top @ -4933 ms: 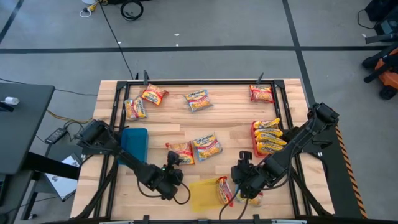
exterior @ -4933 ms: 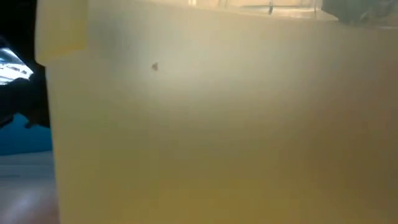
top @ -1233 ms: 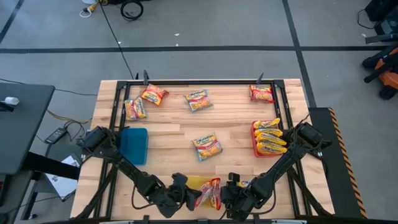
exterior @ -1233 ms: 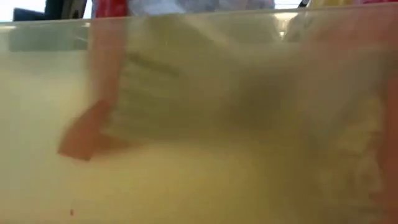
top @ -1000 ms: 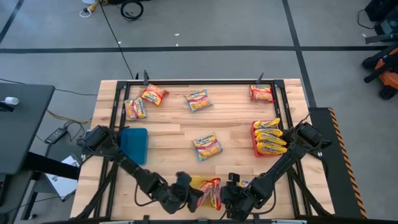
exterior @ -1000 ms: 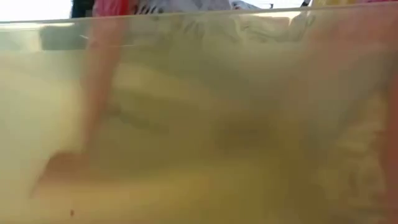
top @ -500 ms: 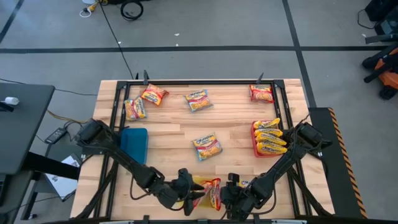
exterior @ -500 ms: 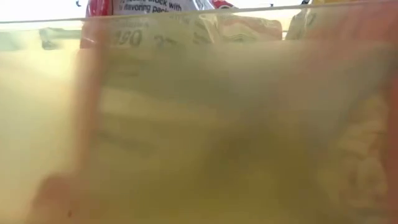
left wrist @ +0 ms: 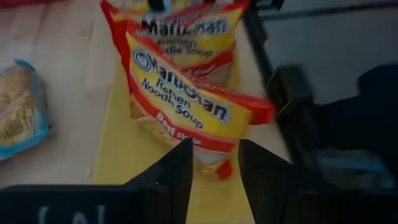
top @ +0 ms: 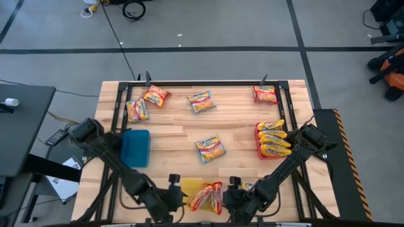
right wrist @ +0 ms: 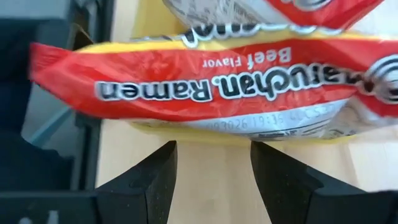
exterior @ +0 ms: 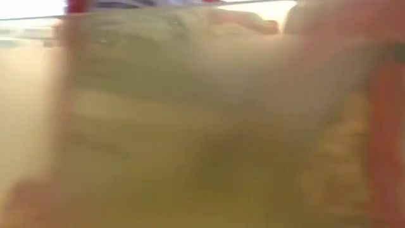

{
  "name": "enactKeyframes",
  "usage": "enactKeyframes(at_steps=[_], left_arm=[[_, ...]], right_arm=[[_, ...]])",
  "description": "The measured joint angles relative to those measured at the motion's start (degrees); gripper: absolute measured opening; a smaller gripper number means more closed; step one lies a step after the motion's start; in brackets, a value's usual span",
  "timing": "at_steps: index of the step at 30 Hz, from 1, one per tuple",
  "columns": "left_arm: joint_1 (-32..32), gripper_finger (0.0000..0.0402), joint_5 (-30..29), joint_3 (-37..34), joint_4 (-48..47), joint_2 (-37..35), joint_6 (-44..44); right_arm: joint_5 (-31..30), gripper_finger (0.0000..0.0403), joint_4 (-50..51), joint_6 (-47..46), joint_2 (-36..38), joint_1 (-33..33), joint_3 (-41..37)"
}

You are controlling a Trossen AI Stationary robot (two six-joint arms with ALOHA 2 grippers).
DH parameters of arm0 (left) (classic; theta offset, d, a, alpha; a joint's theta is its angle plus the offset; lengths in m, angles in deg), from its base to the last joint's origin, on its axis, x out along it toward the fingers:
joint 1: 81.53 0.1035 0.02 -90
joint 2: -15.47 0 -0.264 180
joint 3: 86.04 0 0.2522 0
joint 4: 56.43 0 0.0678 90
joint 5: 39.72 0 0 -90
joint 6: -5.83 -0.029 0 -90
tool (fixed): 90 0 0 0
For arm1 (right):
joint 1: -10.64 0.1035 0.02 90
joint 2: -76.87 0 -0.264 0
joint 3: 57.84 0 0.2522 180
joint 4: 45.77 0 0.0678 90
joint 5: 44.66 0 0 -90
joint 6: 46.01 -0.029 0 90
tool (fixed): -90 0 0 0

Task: Sort Maruchan noodles
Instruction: Put the red noodle pack into the yellow bin

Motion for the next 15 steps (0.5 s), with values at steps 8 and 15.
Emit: enactKeyframes(at_steps=[8, 15], left_arm=[[0.9, 0.0128, 6.1, 0.0, 7.4, 7.6, -6.7], [2.0, 0.0128, 0.0, 0.0, 9.1, 8.6, -5.0]], right_arm=[[-0.8, 0.021, -2.9, 0.4, 0.0, -1.7, 0.0], [-2.6, 0.021, -2.9, 0.3, 0.0, -3.2, 0.0]])
